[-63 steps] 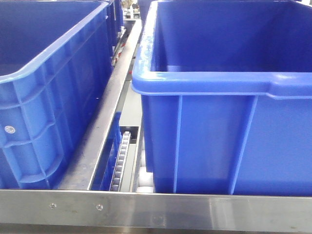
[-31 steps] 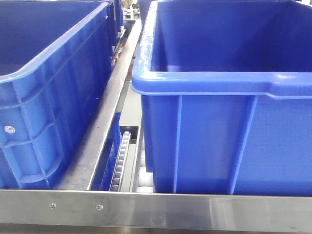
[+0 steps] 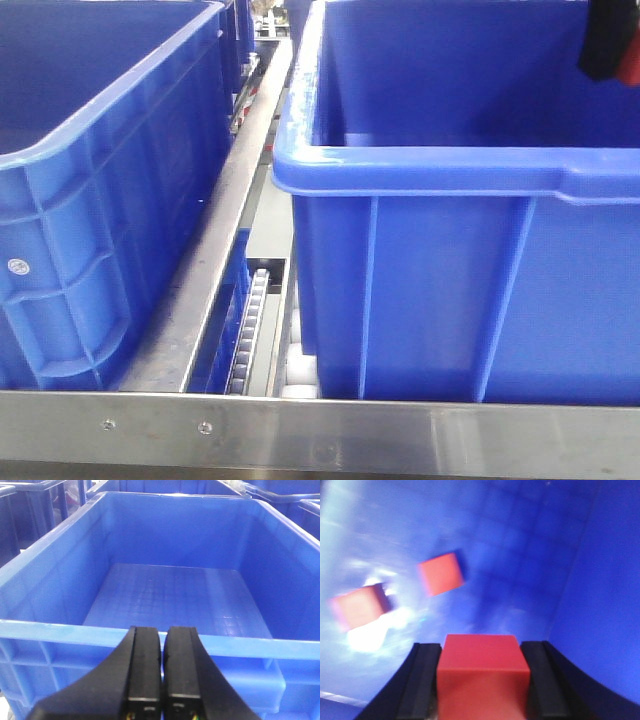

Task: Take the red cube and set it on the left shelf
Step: 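Lower the right gripper into the blue bin and open it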

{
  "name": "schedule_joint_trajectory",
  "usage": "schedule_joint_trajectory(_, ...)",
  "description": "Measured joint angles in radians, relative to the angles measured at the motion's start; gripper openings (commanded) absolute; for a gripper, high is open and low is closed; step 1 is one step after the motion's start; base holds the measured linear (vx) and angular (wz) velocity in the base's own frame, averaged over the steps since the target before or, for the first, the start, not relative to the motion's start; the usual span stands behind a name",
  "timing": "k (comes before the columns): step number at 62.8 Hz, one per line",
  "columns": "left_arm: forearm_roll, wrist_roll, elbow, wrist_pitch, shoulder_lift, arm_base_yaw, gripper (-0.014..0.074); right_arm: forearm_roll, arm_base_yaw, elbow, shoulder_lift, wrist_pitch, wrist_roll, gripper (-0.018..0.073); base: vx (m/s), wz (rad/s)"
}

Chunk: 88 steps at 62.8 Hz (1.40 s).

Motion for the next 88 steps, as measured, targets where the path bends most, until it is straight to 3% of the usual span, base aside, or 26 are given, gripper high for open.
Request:
schedule_joint_trajectory(20,0.000,0.000,0.000,0.000,0.000,0.000,0.0102,0.105,-0.115,-0.050,0.175,-0.086,-0.120,0.0051,0.00,0.00)
schedule_joint_trajectory(56,0.000,0.000,0.000,0.000,0.000,0.000,0.0102,0.122,-0.117,-0.056,0.368,-0.256,-0.138,0.0051,0.00,0.00)
schedule_joint_trajectory(75,0.000,0.000,0.000,0.000,0.000,0.000,0.0102,0.122,-0.117,-0.057,0.410,-0.259,-0.142,0.0052,0.00,0.00)
schedule_joint_trajectory(80,0.000,0.000,0.000,0.000,0.000,0.000,0.0102,0.122,-0.117,-0.057,0.410,-0.259,-0.144,0.0078,0.00,0.00)
schedule_joint_trajectory(88,0.000,0.000,0.000,0.000,0.000,0.000,0.0102,0.122,-0.117,-0.057,0.410,-0.254,-0.144,0.0213,0.00,0.00)
